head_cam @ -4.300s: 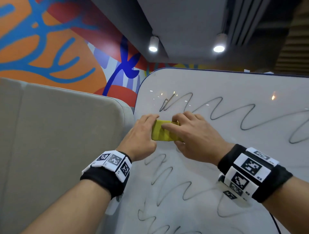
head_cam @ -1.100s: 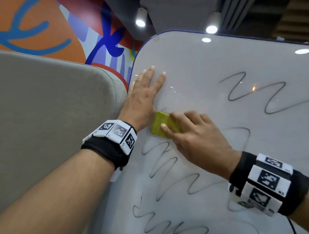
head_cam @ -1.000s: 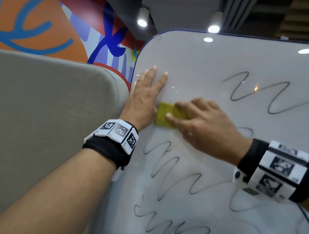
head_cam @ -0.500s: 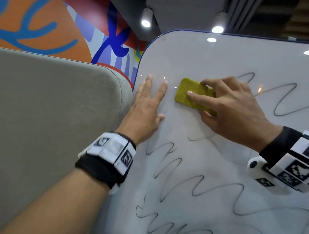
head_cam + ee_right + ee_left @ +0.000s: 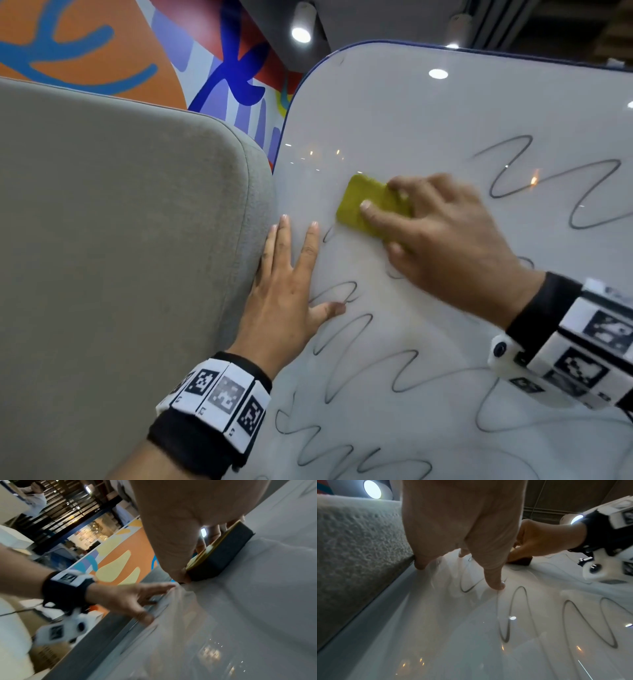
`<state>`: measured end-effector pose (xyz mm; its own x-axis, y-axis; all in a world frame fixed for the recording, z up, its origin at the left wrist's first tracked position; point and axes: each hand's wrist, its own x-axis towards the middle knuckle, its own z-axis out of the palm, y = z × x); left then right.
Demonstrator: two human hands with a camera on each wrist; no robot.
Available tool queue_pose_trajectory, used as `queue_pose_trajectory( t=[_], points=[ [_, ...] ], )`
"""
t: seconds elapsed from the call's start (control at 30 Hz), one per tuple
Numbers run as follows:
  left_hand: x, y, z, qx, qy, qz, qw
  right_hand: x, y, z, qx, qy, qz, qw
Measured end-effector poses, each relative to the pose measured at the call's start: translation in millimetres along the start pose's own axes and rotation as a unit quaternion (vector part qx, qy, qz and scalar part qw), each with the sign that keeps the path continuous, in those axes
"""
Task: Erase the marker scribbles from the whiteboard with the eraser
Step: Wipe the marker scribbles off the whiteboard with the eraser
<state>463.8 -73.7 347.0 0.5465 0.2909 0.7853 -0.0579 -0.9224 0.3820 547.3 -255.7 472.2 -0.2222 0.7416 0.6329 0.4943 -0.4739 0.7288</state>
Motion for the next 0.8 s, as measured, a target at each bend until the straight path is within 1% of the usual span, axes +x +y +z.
queue_pose_trajectory(
  t=[0.07,0.13,0.17,0.23,0.3,0.33,0.37,0.43,0.47,0.5,0.53,0.57,0.63,0.67,0.7,0.73,0.8],
  points=[
    [-2,-1,1,-0.005,0.000,-0.001,1.000,-7,-16,5,0.002,-0.038,-0.057,0.998],
    [-4,-1,2,-0.011,0.000,-0.009,1.000,-2,-9,-1,0.011,-0.053,-0.087,0.995],
    [-6,-1,3,-0.013,0.000,-0.015,1.000,5,0,-4,0.010,-0.049,-0.080,0.996],
    [-9,1,4,-0.017,0.000,-0.027,0.999,19,20,-10,0.000,-0.026,-0.024,0.999],
    [-13,1,7,-0.024,-0.002,-0.044,0.999,22,17,-7,-0.007,-0.009,0.027,1.000],
    [-14,1,9,-0.026,0.000,-0.050,0.998,16,7,-3,-0.008,-0.005,0.026,1.000],
    [-16,0,11,-0.026,0.004,-0.053,0.998,6,-7,3,-0.009,-0.012,0.004,1.000],
    [-20,-1,15,-0.023,0.015,-0.054,0.998,-15,-30,10,-0.009,-0.050,-0.078,0.996],
    [-22,-1,16,-0.021,0.018,-0.057,0.998,-18,-32,9,-0.002,-0.070,-0.103,0.992],
    [-23,-1,18,-0.021,0.018,-0.060,0.998,-14,-27,5,0.004,-0.073,-0.115,0.991],
    [-24,-1,18,-0.023,0.016,-0.065,0.998,-6,-19,2,0.007,-0.065,-0.109,0.992],
    [-26,-1,19,-0.026,0.012,-0.068,0.997,5,-9,-1,0.004,-0.055,-0.089,0.994],
    [-27,0,20,-0.032,0.012,-0.072,0.997,23,5,-3,-0.012,-0.039,-0.028,0.999],
    [-27,-1,21,-0.034,0.016,-0.072,0.997,26,3,-2,-0.015,-0.035,-0.005,0.999],
    [-28,-1,22,-0.034,0.020,-0.074,0.997,24,-4,2,-0.016,-0.029,0.002,0.999],
    [-28,-1,23,-0.032,0.023,-0.075,0.996,17,-15,6,-0.014,-0.029,-0.007,0.999],
    [-29,-1,26,-0.024,0.027,-0.074,0.997,-5,-37,14,-0.001,-0.045,-0.064,0.997]
  ],
)
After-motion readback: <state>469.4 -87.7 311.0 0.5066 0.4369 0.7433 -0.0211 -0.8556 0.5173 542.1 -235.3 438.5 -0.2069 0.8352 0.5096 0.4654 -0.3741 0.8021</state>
